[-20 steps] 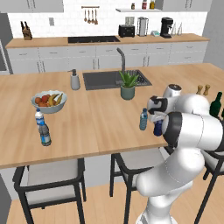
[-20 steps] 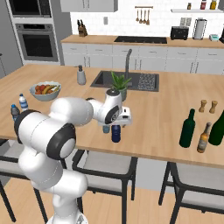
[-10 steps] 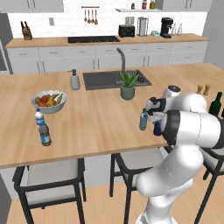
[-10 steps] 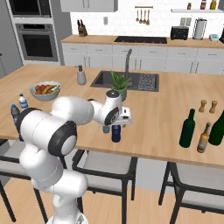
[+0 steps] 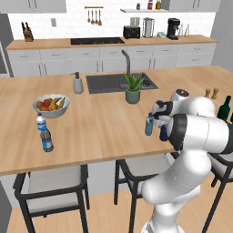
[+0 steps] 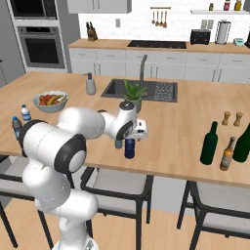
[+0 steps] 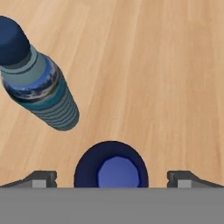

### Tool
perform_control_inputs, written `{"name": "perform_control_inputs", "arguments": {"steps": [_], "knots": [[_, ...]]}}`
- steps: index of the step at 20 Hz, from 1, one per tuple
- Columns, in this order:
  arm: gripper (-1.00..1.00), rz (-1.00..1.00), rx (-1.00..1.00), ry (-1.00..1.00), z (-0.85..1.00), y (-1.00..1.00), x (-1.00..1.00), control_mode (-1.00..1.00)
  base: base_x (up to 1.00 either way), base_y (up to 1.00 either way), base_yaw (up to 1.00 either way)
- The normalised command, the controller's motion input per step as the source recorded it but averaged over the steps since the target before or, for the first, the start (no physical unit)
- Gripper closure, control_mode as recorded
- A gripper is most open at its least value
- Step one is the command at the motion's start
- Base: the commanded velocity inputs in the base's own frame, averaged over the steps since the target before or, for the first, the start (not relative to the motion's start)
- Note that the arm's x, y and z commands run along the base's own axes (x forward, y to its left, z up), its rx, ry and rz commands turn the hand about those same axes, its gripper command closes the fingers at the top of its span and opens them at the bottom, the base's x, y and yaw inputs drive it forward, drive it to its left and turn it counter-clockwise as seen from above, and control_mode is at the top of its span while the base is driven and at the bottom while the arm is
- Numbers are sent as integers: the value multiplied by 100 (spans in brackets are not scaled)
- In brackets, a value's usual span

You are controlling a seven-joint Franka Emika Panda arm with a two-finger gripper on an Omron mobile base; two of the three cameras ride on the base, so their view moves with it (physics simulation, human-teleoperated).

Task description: Move the plastic bottles in the middle to the plastics group, and the glass bottles in the middle to the glass group.

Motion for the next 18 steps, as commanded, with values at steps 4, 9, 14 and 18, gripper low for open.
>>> {"name": "perform_control_inputs", "arguments": {"steps": [4, 9, 14, 18], "knots": [[-100, 0, 5, -13, -29, 0, 0, -100, 0, 0, 0], [-100, 0, 2, 0, -3, 0, 0, -100, 0, 0, 0], [100, 0, 0, 1, 0, 0, 0, -100, 0, 0, 0], [100, 0, 0, 0, 0, 0, -4, -100, 0, 0, 0]]}}
